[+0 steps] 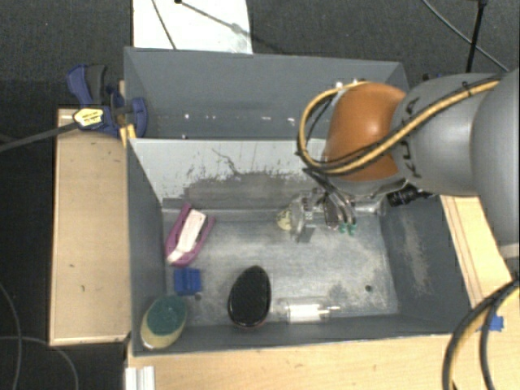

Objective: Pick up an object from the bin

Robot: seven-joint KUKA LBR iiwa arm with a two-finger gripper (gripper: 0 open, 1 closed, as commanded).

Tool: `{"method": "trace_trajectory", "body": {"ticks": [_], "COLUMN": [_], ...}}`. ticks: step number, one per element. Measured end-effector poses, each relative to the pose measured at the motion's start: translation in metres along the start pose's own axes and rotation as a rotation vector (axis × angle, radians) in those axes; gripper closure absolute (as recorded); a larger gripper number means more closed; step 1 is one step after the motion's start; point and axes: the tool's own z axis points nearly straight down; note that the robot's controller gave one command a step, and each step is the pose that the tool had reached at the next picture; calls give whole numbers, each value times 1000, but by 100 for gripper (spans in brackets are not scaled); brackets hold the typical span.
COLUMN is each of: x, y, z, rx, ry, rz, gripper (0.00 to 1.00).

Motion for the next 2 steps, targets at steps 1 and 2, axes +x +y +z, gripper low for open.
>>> {"method": "trace_trajectory", "body": {"ticks": [1,2], "x": [0,-4], "y": [0,-11], "z": [0,34], "rx": [0,-2], "ry": [0,-17], "rz": [0,96], "gripper": [0,0]}}
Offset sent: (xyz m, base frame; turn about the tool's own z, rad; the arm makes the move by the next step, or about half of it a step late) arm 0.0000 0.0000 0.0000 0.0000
